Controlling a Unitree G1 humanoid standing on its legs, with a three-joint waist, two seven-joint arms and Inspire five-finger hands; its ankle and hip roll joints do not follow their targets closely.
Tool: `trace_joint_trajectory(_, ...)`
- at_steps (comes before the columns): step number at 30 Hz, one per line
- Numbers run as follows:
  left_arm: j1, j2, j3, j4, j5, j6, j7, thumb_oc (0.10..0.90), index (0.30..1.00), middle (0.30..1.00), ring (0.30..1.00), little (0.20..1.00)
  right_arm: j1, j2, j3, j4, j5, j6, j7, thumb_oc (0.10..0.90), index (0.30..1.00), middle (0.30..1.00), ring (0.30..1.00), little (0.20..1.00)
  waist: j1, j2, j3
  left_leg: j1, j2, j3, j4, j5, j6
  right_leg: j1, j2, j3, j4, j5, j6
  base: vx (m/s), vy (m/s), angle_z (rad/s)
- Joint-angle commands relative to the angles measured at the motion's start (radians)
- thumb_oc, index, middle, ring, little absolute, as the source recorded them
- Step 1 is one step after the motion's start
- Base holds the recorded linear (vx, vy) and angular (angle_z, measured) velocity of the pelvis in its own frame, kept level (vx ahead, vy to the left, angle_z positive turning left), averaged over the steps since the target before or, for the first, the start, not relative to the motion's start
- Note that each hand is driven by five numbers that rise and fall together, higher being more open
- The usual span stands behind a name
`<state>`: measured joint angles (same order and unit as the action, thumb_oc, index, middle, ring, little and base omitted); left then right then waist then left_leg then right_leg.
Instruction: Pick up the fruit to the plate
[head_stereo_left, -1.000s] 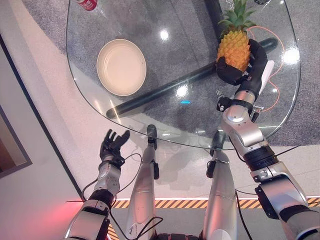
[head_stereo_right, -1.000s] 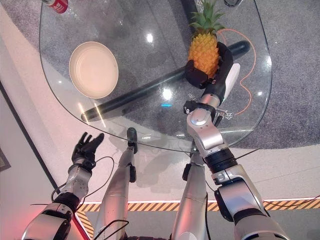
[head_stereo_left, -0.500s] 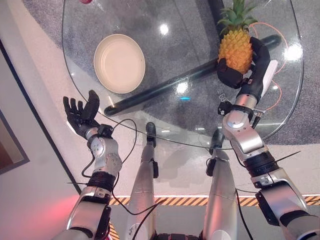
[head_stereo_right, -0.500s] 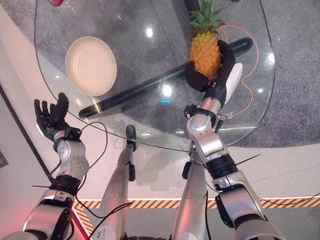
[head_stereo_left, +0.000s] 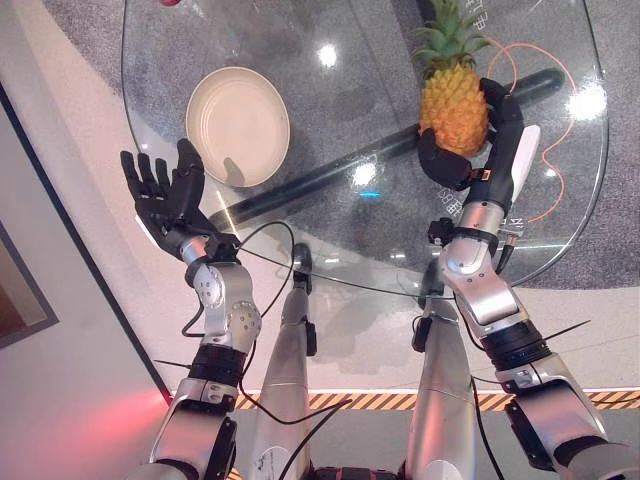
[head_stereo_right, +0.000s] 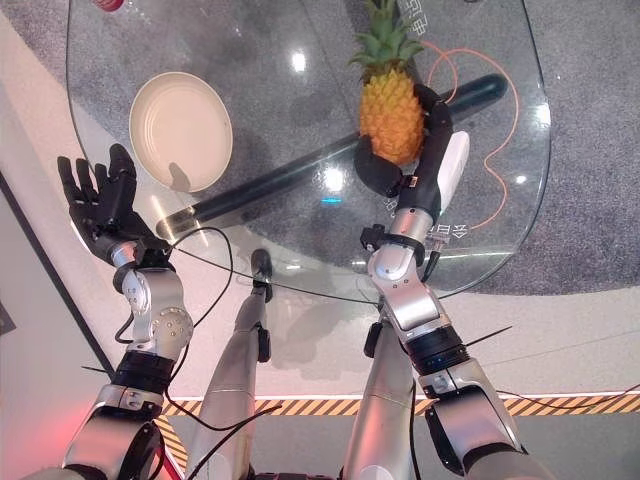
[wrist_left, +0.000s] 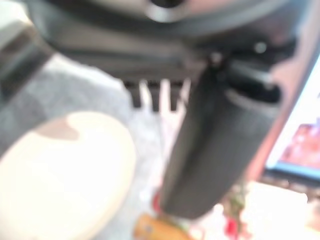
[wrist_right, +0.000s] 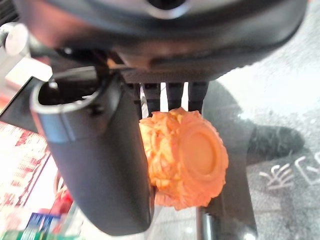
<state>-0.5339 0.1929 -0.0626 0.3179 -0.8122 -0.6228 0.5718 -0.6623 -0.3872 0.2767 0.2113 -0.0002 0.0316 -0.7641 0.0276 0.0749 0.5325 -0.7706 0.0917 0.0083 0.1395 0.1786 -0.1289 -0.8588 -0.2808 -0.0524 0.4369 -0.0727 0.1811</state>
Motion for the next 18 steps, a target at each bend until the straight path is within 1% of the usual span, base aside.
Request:
trace_joint_trajectory(1,-0.033,0.083,0.049,-0.121,0.099,-0.071,-0.065,0.800,0.900,0.900,0.900,0.900,-0.060,0.001,-0.060,-0.206,-0.118,-0.156,0.010,0.100,0.300,0.300,0.300,0.200,0.007,-0.035,-0.013,-0.030,-0.045,-0.021,0.137,-0.111,0.039,0.050,0.057,-0.081,-0.124,0.135,-0.049,0.00,0.000,0.00)
trace_joint_trajectory(4,-0.038,0.096,0.039,-0.151,0.088,-0.041,-0.127,0.800,0.900,0.900,0.900,0.900,-0.057,-0.013,-0.056,-0.213,-0.139,-0.179,0.039,0.100,0.300,0.300,0.300,0.200,0.005,-0.037,-0.013,-0.026,-0.046,-0.020,0.136,-0.112,0.039,0.053,0.056,-0.083,-0.125,0.138,-0.045,0.00,0.000,0.00)
trace_joint_trajectory(6,-0.043,0.104,0.024,-0.171,0.077,-0.001,-0.177,0.800,0.900,0.900,0.900,0.900,-0.055,-0.020,-0.051,-0.221,-0.163,-0.191,0.062,0.100,0.300,0.300,0.300,0.200,0.003,-0.037,-0.013,-0.028,-0.045,-0.019,0.137,-0.112,0.038,0.053,0.054,-0.084,-0.128,0.140,-0.042,0.00,0.000,0.00)
trace_joint_trajectory(8,-0.045,0.110,0.014,-0.181,0.070,0.008,-0.199,0.800,0.900,0.900,0.900,0.900,-0.056,-0.028,-0.048,-0.227,-0.168,-0.197,0.080,0.100,0.300,0.300,0.300,0.200,0.000,-0.036,-0.013,-0.028,-0.045,-0.017,0.135,-0.111,0.039,0.052,0.055,-0.083,-0.130,0.142,-0.041,0.00,0.000,0.00)
trace_joint_trajectory(12,-0.043,0.116,0.001,-0.197,0.029,0.039,-0.282,0.800,0.900,0.900,0.900,0.900,-0.057,-0.042,-0.035,-0.236,-0.174,-0.202,0.121,0.100,0.300,0.300,0.300,0.200,-0.003,-0.034,-0.013,-0.020,-0.044,-0.012,0.127,-0.109,0.038,0.059,0.055,-0.080,-0.138,0.147,-0.039,0.00,0.000,0.00)
trace_joint_trajectory(18,-0.055,0.121,-0.019,-0.220,-0.020,0.081,-0.342,0.800,0.900,0.900,0.900,0.900,-0.061,-0.056,-0.015,-0.252,-0.186,-0.204,0.178,0.100,0.300,0.300,0.300,0.200,-0.009,-0.032,-0.013,-0.019,-0.043,-0.005,0.122,-0.106,0.039,0.057,0.053,-0.078,-0.142,0.150,-0.037,0.00,0.000,0.00)
